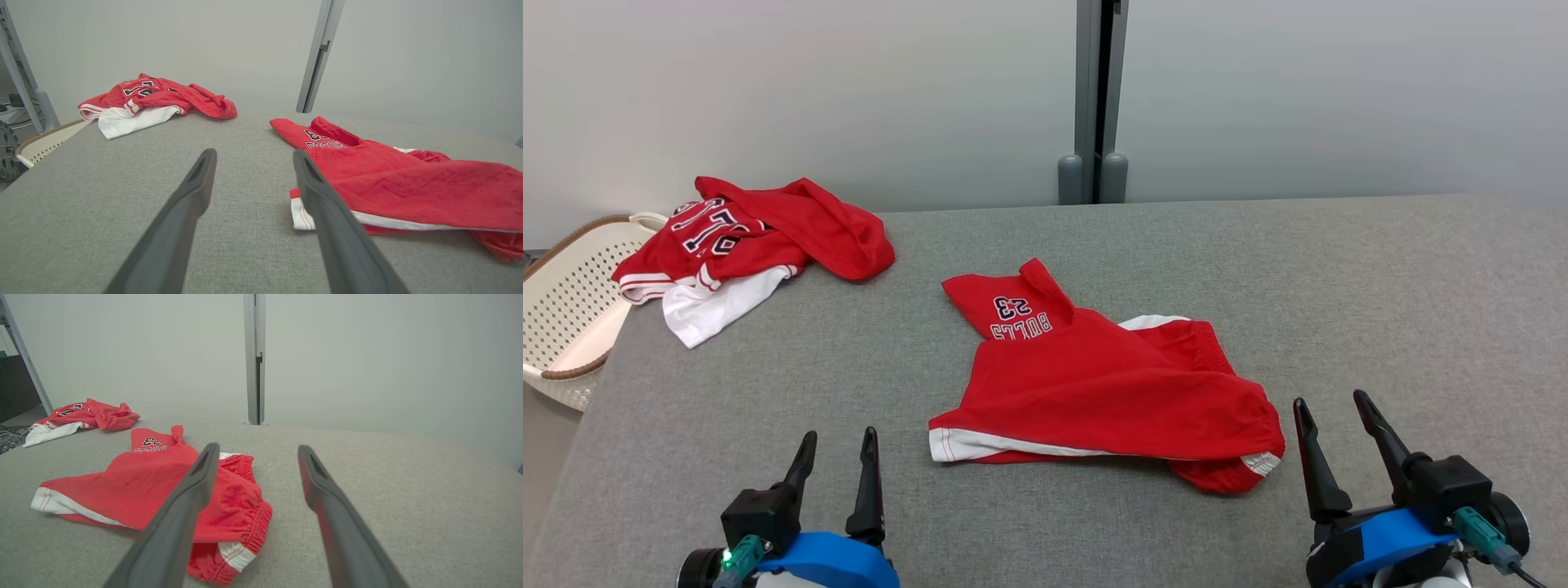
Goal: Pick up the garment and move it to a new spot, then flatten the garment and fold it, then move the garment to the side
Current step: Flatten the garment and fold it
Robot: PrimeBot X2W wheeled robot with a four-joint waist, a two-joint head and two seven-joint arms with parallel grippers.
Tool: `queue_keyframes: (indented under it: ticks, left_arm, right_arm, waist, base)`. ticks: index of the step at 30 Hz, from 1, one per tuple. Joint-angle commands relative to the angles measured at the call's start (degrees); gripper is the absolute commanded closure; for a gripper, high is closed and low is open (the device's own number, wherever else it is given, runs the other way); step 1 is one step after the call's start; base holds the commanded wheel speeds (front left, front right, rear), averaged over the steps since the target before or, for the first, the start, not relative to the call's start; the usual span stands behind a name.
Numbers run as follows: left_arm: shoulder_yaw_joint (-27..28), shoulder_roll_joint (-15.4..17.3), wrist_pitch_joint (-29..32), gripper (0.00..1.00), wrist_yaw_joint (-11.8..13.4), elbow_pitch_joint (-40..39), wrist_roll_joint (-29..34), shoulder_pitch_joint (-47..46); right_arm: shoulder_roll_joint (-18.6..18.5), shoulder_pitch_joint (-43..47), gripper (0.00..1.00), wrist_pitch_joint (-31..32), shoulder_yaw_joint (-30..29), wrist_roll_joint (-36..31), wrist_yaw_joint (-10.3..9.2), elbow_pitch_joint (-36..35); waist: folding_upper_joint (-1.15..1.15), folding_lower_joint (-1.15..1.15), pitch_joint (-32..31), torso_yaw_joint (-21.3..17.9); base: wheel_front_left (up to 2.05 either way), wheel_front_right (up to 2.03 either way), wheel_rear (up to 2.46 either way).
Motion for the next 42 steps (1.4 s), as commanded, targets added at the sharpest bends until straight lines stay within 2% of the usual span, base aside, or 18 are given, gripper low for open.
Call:
queue_keyframes:
  ticks: [1, 14, 21, 27, 34, 39, 40, 41, 42]
  left_arm:
    - [0.7, -0.3, -0.2, 0.00, -0.5, 0.3, 0.6, 0.3]
    - [3.1, -2.1, -0.2, 0.00, -2.5, 0.9, 3.2, 0.2]
    - [3.2, -3.0, -0.2, 0.00, -3.5, 1.0, 4.4, -0.8]
    - [3.3, -3.4, -0.2, 0.00, -4.1, 1.2, 5.1, -1.8]
    - [4.0, -3.7, -0.3, 0.00, -4.5, 1.0, 5.8, -2.5]
    - [4.3, -3.9, -0.3, 0.00, -4.7, 1.6, 6.0, -2.7]
    - [4.1, -4.0, -0.3, 0.00, -5.0, 1.9, 5.9, -2.7]
    - [3.9, -4.1, -0.3, 0.00, -5.2, 2.4, 5.7, -2.8]
    - [3.5, -4.2, -0.2, 0.00, -5.5, 2.9, 5.5, -2.9]
  right_arm:
    - [-0.1, 0.9, 0.00, -0.2, 0.0, 0.7, 0.01, 0.4]
    - [-0.1, 0.8, 0.00, -0.2, -1.4, 1.8, 0.01, 2.4]
    - [-0.1, 1.3, 0.00, -0.2, -2.0, 5.4, 0.01, 11.4]
    - [0.0, -2.4, 0.00, -0.2, -1.0, 6.4, 0.01, 18.4]
    - [-0.1, -6.1, 0.00, -0.2, 1.8, 8.8, 0.01, 21.7]
    - [-0.1, -8.3, 0.00, -0.2, 2.4, 8.0, 0.01, 23.8]
    - [-0.2, -8.7, 0.02, -0.2, 2.6, 8.0, 0.01, 24.3]
    - [-0.2, -9.1, 0.16, -0.2, 2.8, 7.9, 0.01, 24.9]
    - [-0.4, -9.5, 0.46, -0.2, 3.0, 7.9, 0.01, 25.4]
  waist:
    - [0.01, 0.01, 0.0, 0.1]
    - [0.01, 0.01, 0.6, 0.0]
    - [0.01, 0.01, 1.8, 0.9]
    - [0.01, 0.01, 3.8, 2.4]
    - [0.01, 0.01, 5.1, 3.9]
    - [0.01, 0.01, 5.4, 4.1]
    - [0.01, 0.01, 5.4, 4.1]
    - [0.01, 0.01, 5.5, 4.1]
    - [0.01, 0.01, 5.5, 4.1]
  base:
    - [0.00, 0.00, 0.00]
    - [0.00, 0.00, 0.00]
    - [0.00, 0.00, 0.00]
    - [0.00, 0.00, 0.00]
    - [0.00, 0.00, 0.00]
    - [0.00, 0.00, 0.00]
    - [0.00, 0.00, 0.00]
    - [0.00, 0.00, 0.00]
    - [0.00, 0.00, 0.00]
